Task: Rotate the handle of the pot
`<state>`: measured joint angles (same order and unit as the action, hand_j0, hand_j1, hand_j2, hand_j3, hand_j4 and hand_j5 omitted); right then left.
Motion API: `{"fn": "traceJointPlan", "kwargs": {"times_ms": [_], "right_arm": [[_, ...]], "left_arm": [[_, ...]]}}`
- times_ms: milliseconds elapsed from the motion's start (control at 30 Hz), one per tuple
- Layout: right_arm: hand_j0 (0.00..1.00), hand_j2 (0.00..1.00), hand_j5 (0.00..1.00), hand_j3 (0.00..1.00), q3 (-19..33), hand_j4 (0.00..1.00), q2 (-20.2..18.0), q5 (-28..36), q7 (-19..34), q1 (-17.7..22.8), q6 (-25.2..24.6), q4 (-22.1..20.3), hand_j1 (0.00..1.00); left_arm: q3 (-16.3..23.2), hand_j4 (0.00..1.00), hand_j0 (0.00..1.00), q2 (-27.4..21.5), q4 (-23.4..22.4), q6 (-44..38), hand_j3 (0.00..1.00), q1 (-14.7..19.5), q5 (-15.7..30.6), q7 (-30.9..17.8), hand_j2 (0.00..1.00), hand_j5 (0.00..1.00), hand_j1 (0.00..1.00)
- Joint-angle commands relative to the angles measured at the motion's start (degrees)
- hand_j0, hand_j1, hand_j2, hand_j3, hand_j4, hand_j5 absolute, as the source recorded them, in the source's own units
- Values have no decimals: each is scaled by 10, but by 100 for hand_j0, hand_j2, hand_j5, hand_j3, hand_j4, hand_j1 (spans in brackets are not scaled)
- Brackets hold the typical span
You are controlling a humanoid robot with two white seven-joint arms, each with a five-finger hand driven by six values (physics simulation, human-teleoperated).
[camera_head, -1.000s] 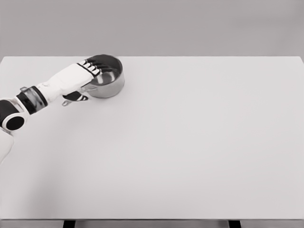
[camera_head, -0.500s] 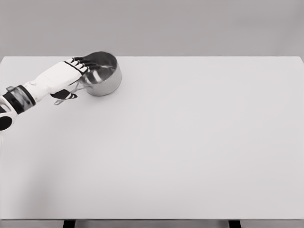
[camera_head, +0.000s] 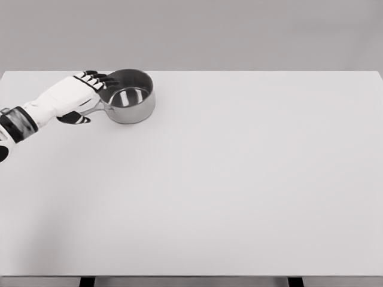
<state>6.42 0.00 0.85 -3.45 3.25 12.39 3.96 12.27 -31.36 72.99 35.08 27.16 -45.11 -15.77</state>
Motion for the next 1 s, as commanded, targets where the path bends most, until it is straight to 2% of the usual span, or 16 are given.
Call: {"fn": "traceJointPlan", "kwargs": {"times_ms": [0,133,400,500,967], "right_arm": [[100,100,100,100,0,100,0,0,0,0,0,0,100],[100,100,100,100,0,100,0,0,0,0,0,0,100],[100,100,100,100,0,100,0,0,0,0,0,0,100],[100,100,100,100,0,100,0,0,-1,0,0,0,100],[100,100,100,100,1,100,0,0,0,0,0,0,100]], "left_arm": [[-6,100,100,-3,-1,-1,100,0,3,0,100,100,100],[-11,100,100,-4,-21,-1,100,2,3,0,100,100,100],[-13,100,100,-10,-24,-1,100,4,2,0,100,100,100],[-15,100,100,-11,-46,-1,100,9,2,0,100,100,100],[-17,100,100,-20,-64,-1,100,25,-2,0,100,100,100]]}}
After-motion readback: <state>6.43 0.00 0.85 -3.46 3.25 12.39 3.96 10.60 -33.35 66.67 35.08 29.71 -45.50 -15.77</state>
